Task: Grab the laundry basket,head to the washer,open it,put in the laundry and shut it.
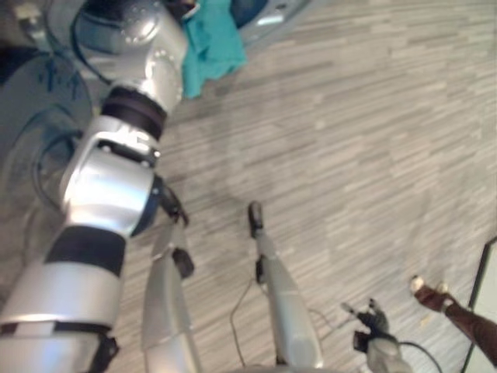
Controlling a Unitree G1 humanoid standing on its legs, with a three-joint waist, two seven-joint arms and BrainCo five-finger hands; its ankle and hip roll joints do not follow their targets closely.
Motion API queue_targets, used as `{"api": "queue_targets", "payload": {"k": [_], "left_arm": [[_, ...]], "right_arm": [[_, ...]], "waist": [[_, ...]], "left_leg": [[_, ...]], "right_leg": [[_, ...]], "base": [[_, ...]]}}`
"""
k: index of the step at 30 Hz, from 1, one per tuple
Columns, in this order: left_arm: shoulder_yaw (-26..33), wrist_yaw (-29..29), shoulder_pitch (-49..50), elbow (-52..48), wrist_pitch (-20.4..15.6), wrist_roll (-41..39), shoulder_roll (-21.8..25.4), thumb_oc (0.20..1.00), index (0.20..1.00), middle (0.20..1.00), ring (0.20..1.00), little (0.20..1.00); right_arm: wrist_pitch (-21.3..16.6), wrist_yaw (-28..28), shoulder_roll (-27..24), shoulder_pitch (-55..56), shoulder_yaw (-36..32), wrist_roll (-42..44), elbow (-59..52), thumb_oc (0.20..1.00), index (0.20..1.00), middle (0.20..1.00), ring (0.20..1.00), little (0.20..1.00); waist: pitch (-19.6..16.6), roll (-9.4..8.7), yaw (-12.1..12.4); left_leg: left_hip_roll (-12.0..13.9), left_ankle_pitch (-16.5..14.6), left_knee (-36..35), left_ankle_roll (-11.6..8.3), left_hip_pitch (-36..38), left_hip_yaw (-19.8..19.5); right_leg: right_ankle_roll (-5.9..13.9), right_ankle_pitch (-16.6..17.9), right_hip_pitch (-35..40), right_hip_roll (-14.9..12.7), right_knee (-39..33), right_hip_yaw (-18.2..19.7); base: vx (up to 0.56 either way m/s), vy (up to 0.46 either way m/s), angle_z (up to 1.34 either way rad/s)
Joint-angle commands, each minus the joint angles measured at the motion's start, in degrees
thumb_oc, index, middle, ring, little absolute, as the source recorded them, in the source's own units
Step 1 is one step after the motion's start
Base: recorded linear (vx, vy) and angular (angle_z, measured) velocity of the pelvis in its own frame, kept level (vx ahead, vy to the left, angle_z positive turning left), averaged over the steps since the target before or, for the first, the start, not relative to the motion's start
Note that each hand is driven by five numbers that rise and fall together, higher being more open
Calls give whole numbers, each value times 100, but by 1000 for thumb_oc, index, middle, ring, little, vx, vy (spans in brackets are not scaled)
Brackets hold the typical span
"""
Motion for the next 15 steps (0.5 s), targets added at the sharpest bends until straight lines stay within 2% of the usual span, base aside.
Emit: {"api": "queue_targets", "payload": {"k": [1, 2, 3, 4, 5, 6, 7, 8, 9, 10, 11, 12, 13, 14, 15], "left_arm": [[25, -111, -535, -400, -325, 160, 134, 200, 200, 200, 200, 200], [-20, -105, -505, -529, -339, 166, 3, 200, 200, 200, 200, 200], [-9, -54, -427, -667, -361, 133, -78, 200, 200, 200, 200, 200], [67, -26, -354, -766, -367, 140, -105, 200, 200, 200, 200, 200], [91, -63, -277, -804, -319, 185, -81, 200, 200, 200, 200, 200], [119, -85, -238, -784, -281, 217, -49, 200, 200, 200, 200, 200], [122, -88, -237, -784, -280, 217, -44, 200, 200, 200, 200, 200], [221, -67, -170, -714, -295, 228, -46, 200, 200, 200, 200, 200], [222, -67, -173, -713, -295, 228, -44, 200, 200, 200, 200, 200], [306, -47, -105, -813, -405, 188, -180, 200, 200, 200, 200, 200], [323, -41, -99, -825, -407, 194, -177, 200, 200, 200, 200, 200], [375, -59, -21, -916, -472, 169, -281, 200, 200, 200, 200, 200], [401, -92, 179, -1027, -453, 235, -466, 200, 200, 200, 200, 200], [446, -159, 410, -1223, -572, 172, -872, 200, 200, 200, 200, 200], [374, -165, 405, -1287, -586, 196, -917, 200, 200, 200, 200, 200]], "right_arm": [[-25, -166, -739, -88, -500, 264, -136, 1000, 1000, 1000, 1000, 1000], [-49, -137, -754, -124, -393, 271, -215, 1000, 1000, 1000, 1000, 1000], [-59, -88, -706, -101, -293, 304, -295, 1000, 1000, 1000, 1000, 1000], [-81, -36, -659, -55, -141, 305, -377, 1000, 1000, 1000, 1000, 1000], [-106, -20, -630, 9, -60, 324, -433, 1000, 1000, 1000, 1000, 1000], [-125, -7, -650, 65, -44, 335, -482, 1000, 1000, 1000, 1000, 1000], [-124, -7, -652, 67, -42, 336, -487, 1000, 1000, 1000, 1000, 1000], [-143, -27, -725, -108, 3, 353, -475, 1000, 1000, 1000, 1000, 1000], [-143, -27, -726, -113, 4, 353, -473, 1000, 1000, 1000, 1000, 1000], [-122, -33, -805, -225, 48, 307, -598, 1000, 1000, 1000, 1000, 1000], [-113, -36, -821, -228, 47, 306, -605, 1000, 1000, 1000, 1000, 1000], [-100, -36, -873, -199, 61, 258, -660, 1000, 1000, 1000, 1000, 1000], [-78, -29, -926, 0, -17, 260, -691, 1000, 1000, 1000, 1000, 1000], [-104, 6, -928, 17, -15, 304, -725, 1000, 1000, 1000, 1000, 1000], [-124, 50, -946, 21, 67, 304, -730, 1000, 1000, 1000, 1000, 1000]], "waist": [[354, 289, -220], [452, 288, -309], [552, 248, -436], [693, 251, -530], [750, 251, -575], [826, 205, -614], [841, 198, -609], [1105, 148, -671], [1121, 144, -672], [1324, 146, -833], [1398, 140, -830], [1430, 141, -911], [1430, 91, -955], [1430, 124, -979], [1430, 123, -1013]], "left_leg": [[257, -1160, 660, -493, 277, -411], [166, -1229, 620, -371, 440, -514], [78, -1315, 724, -255, 567, -636], [40, -1444, 801, -189, 768, -721], [-3, -1597, 854, -177, 1007, -712], [-70, -1740, 897, -175, 1223, -698], [-63, -1725, 883, -173, 1244, -692], [-204, -1881, 724, -221, 1748, -760], [-206, -1872, 708, -220, 1769, -761], [-340, -2014, 682, -314, 2251, -944], [-338, -2005, 633, -312, 2356, -952], [-379, -2084, 669, -354, 2553, -985], [-539, -2167, 1018, -426, 2578, -1094], [-635, -2117, 1176, -479, 2602, -1138], [-557, -2090, 1190, -494, 2596, -1201]], "right_leg": [[-247, 91, -123, -400, 1640, 16], [-344, 106, -467, -124, 2593, 294], [-438, 84, -837, 163, 3256, 559], [-465, -18, -1209, 420, 3630, 682], [-560, -245, -1349, 555, 3433, 708], [-592, -220, -1413, 625, 3057, 723], [-596, -196, -1385, 631, 3024, 722], [-410, 298, -1541, 632, 1976, 755], [-409, 311, -1517, 631, 1956, 752], [-215, 573, -1551, 749, 1074, 1034], [-206, 605, -1426, 748, 995, 1021], [-172, 694, -1484, 818, 872, 1187], [-168, 686, -1204, 745, 732, 1405], [-280, 810, -980, 739, 854, 1614], [-354, 807, -960, 829, 980, 1533]], "base": [[19, 238, 25], [24, 188, 18], [114, 160, 10], [175, 134, 28], [220, 119, 67], [142, 34, 81], [300, -106, 63], [226, -105, 39], [442, -241, 22], [197, -130, 22], [312, -194, 27], [189, -218, 76], [268, -416, 98], [179, -398, 146], [116, -294, 142]]}}
